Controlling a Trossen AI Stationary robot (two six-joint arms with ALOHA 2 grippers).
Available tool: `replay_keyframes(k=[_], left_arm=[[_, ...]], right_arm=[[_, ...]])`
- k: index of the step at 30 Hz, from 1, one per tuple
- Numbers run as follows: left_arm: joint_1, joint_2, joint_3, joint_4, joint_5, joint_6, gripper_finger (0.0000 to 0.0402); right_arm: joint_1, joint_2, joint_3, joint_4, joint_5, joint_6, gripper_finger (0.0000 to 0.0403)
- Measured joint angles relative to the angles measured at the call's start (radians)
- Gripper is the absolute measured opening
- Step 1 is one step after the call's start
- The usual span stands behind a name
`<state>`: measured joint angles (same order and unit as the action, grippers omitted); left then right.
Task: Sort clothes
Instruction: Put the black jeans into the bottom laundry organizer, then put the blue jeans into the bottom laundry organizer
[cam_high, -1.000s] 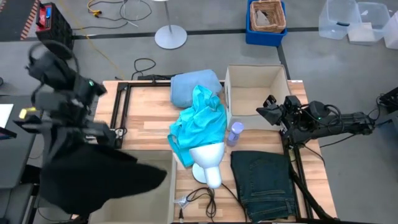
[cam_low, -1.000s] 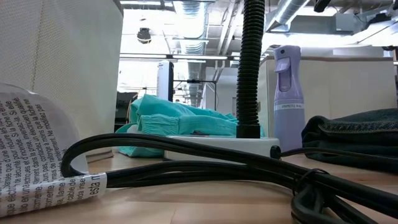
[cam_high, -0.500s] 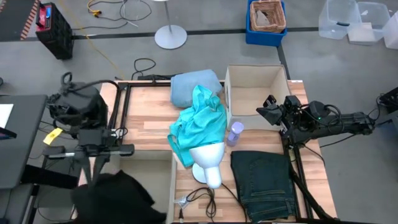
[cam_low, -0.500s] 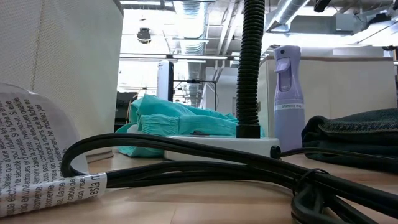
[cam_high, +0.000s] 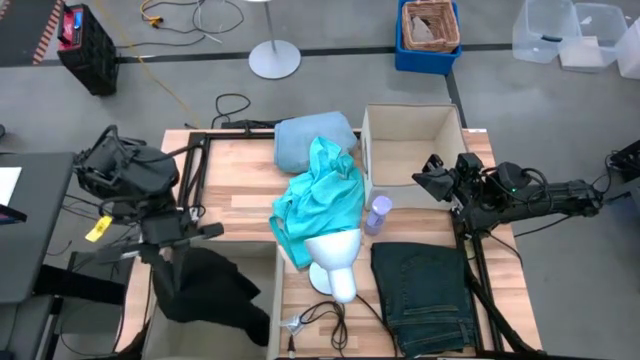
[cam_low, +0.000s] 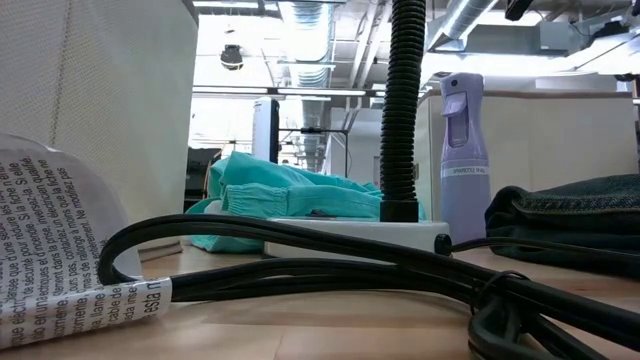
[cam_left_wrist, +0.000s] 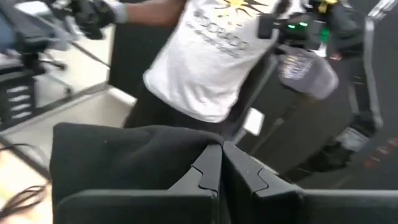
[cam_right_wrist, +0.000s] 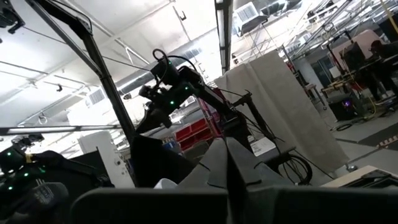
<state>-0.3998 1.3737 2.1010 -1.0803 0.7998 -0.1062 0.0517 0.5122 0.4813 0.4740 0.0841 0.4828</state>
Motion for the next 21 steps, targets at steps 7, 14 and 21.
replay_keyframes(k=[7, 14, 21], left_arm=[[0.001, -0.003, 0.000, 0.009, -0.091, -0.050, 0.0054], [0.000, -0.005, 0.000, 0.009, -0.092, -0.085, 0.0116], [0.003, -0.013, 0.000, 0.015, -0.187, -0.019, 0.0131]], right_arm=[[0.000, 0.000, 0.000, -0.003, 0.000, -0.001, 0.0008], [0.000, 0.000, 0.000, -0.003, 0.000, -0.001, 0.0008], [0.000, 0.000, 0.000, -0.003, 0.000, 0.022, 0.0008]])
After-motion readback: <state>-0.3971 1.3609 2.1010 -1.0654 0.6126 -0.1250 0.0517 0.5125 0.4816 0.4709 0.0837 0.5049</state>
